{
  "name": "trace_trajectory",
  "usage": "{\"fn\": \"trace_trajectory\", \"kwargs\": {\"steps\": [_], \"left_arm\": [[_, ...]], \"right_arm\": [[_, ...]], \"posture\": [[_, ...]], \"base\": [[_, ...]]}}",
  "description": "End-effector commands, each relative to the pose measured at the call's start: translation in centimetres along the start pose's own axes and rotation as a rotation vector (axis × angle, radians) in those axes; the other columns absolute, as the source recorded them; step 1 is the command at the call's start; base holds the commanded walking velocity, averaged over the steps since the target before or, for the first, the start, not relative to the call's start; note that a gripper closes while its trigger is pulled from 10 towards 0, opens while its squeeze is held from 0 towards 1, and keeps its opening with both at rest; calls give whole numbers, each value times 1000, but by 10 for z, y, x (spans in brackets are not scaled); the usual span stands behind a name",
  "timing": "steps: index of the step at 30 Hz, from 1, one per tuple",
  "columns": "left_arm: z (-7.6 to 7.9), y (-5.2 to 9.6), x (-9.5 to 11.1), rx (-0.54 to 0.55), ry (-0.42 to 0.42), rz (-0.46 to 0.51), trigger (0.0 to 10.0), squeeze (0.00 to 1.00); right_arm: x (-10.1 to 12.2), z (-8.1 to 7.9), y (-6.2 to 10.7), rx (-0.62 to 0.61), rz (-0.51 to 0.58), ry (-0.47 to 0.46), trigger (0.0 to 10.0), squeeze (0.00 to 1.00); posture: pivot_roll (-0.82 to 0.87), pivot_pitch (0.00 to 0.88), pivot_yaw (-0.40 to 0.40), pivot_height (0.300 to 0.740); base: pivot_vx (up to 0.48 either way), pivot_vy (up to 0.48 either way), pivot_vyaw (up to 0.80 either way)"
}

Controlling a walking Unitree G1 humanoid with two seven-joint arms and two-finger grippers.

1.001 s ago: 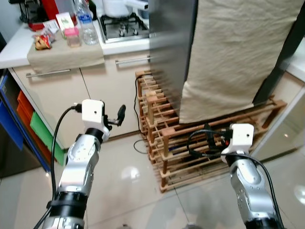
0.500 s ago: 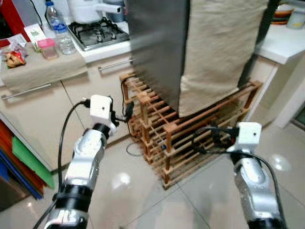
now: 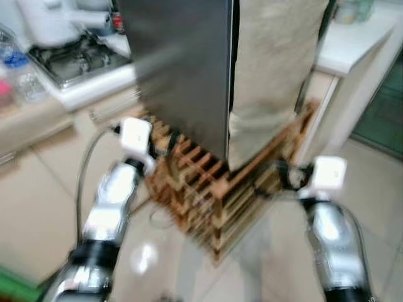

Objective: Restocking fridge

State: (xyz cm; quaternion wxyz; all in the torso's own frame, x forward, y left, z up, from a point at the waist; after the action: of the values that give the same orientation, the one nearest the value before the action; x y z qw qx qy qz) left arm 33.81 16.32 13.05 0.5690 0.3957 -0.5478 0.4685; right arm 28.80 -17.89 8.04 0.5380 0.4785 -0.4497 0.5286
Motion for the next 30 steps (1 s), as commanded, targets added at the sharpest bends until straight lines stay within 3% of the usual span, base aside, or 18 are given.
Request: {"fn": "trace_trajectory", "kwargs": {"steps": [1,5,17,30], "left_arm": [[2,-3,0,20,4,4,10000,0],[-3,-2,-2,45,6,-13,10000,0],[-5,7,-8,39,30,-19,10000,0],[-1,2,0,52,84,17,10000,0]], "right_arm": [[3,9,-2,-25,13,17,10000,0],[6,7,-2,-6,33,65,10000,0],[5,3,-4,12,29,66,10000,0],[7,7,-4,7,26,56,10000,0]], "posture": [[-109,0,81,707],[-107,0,81,707],[-97,0,70,707],[-108,0,62,707]], "base": [[0,0,-563],[0,0,-550],[0,0,0],[0,0,-727]]}}
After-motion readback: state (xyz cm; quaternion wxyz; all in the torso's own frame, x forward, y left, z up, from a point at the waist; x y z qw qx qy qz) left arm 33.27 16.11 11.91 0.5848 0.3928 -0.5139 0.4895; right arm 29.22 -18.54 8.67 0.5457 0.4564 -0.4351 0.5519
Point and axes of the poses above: a point about 5 cm out from each wrist's last joint towards the gripper, its own y axis pointing back from the gripper into the wrist, its own x axis along the axis of the wrist's last joint, z = x × y, the point moved 1 cm from there along -y, pointing out of the wrist towards the gripper, and after that the axes turned 10 degrees about y, right-handed, at the moved point
